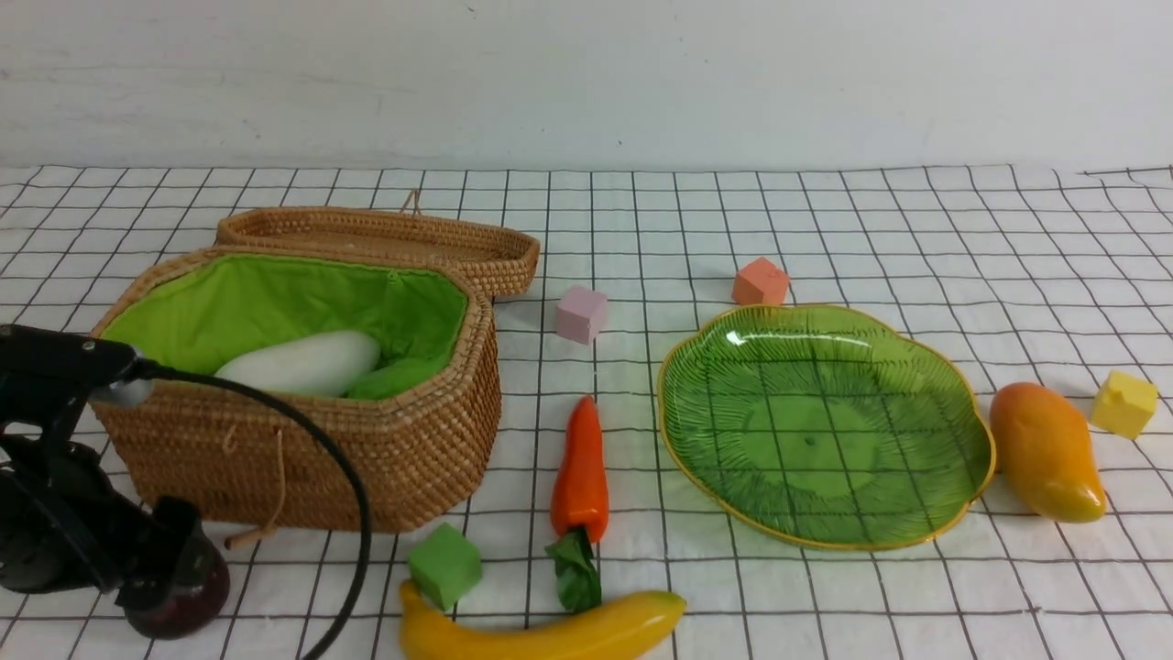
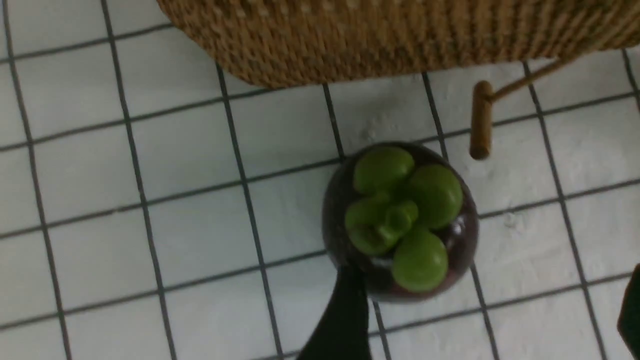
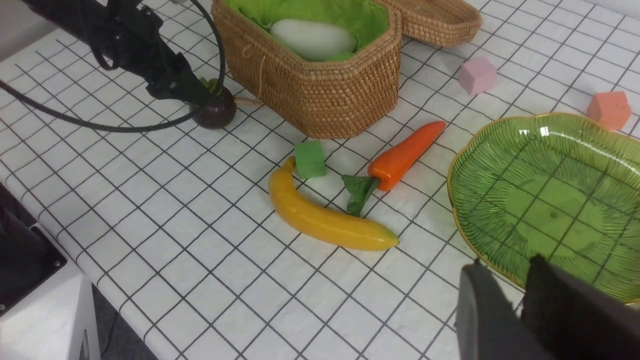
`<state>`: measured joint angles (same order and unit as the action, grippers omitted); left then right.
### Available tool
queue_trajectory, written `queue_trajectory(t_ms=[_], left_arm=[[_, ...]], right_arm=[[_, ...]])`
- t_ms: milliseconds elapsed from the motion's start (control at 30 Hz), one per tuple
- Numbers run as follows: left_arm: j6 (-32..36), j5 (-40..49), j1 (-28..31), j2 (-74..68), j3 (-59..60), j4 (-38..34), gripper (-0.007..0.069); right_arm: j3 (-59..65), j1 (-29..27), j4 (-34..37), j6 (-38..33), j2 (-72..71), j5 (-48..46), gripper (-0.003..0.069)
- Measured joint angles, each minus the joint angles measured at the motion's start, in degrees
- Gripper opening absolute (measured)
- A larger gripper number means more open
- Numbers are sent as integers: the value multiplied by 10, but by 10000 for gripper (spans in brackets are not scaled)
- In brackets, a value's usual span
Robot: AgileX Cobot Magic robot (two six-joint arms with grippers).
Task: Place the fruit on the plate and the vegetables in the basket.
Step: Grab a mangosteen with your left arm and put it on the plate on the right
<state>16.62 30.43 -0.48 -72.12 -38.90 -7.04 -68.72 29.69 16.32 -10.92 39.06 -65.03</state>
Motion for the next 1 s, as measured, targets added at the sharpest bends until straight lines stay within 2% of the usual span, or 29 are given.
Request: queue_trajectory(t_ms=[167,400,467,733,1000], left_arm=[[56,-33,0,-64,0,0,641],[67,-37,0,-114,0,0,557],[67,-40,0,-120,-1,0,512],[67,-37,0,-120,-1,0,505],[67,13,0,-107,-5,-6,505]], right_arm=[[0,0,0,-3,0,0,154],[0,0,7,-4,0,-2,154],[0,0,13,-4,0,-2,154],[0,0,14,-4,0,-2,157],[0,0,14,-4,0,-2,162]])
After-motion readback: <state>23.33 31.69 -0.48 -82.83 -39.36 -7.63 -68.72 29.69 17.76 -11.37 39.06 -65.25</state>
